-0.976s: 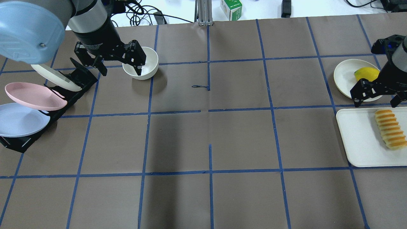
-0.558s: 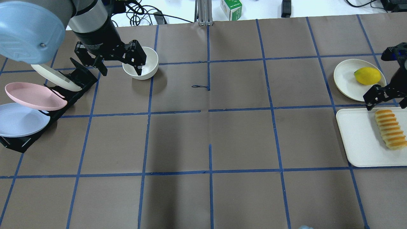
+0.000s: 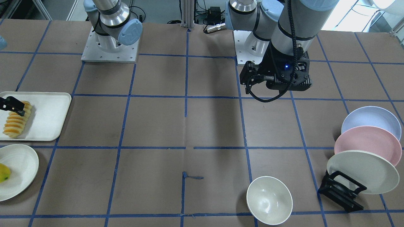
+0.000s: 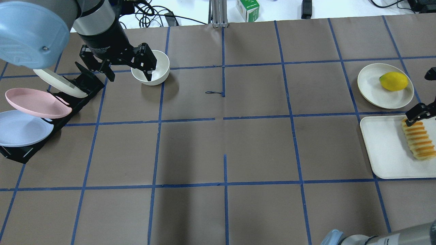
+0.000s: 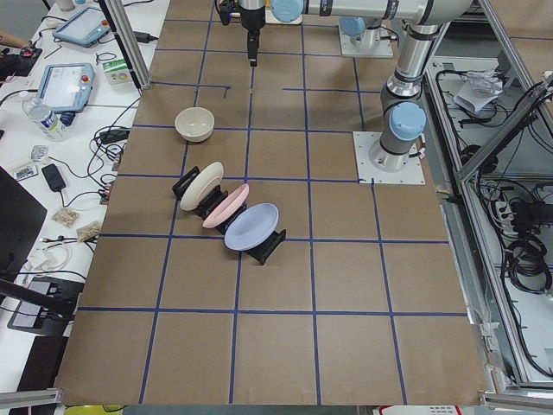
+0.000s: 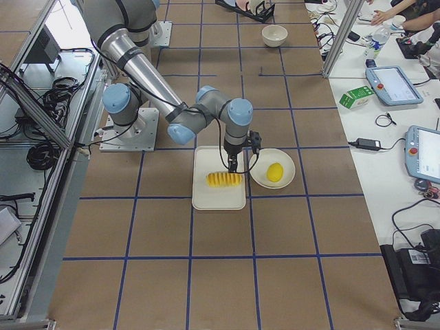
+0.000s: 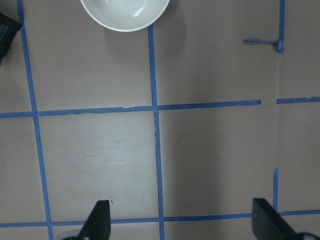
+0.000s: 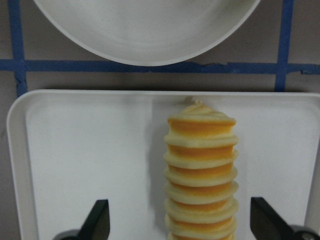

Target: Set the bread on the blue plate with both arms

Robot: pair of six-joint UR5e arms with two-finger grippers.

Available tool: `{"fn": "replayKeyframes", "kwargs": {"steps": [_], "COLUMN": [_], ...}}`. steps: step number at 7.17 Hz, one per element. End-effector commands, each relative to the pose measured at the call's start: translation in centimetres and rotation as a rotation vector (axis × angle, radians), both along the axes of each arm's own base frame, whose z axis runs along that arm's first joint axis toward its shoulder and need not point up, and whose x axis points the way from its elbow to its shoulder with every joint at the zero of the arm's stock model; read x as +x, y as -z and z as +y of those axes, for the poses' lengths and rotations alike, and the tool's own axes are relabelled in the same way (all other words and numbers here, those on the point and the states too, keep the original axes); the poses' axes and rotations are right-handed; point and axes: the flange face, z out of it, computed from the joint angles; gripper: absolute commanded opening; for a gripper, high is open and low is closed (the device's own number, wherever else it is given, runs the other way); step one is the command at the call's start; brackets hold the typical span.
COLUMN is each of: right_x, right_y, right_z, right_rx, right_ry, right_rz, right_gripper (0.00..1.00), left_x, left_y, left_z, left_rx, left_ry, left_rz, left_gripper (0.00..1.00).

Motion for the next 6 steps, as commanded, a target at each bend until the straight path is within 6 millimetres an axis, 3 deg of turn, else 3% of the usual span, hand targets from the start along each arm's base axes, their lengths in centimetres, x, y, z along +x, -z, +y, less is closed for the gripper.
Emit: {"fn": "replayKeyframes", "kwargs": {"steps": [1,6], "right_x": [-1.9,-2.2], "right_y": [3.4,7.3], "right_z": [0.1,-0.1], "right_rx": [0.024,0.074], "right_ry": [0.005,0.004], "right_rz": [-0.009,-0.043], "right_gripper": [1.00,1.00], "left_x": [0.0,0.0], "left_y": [0.0,0.0], "left_z": [0.0,0.0], "left_rx": [0.001,0.000], "left_ry": [0.000,0.000], "left_rz": [0.000,0.000], "left_gripper": [1.00,1.00]}}
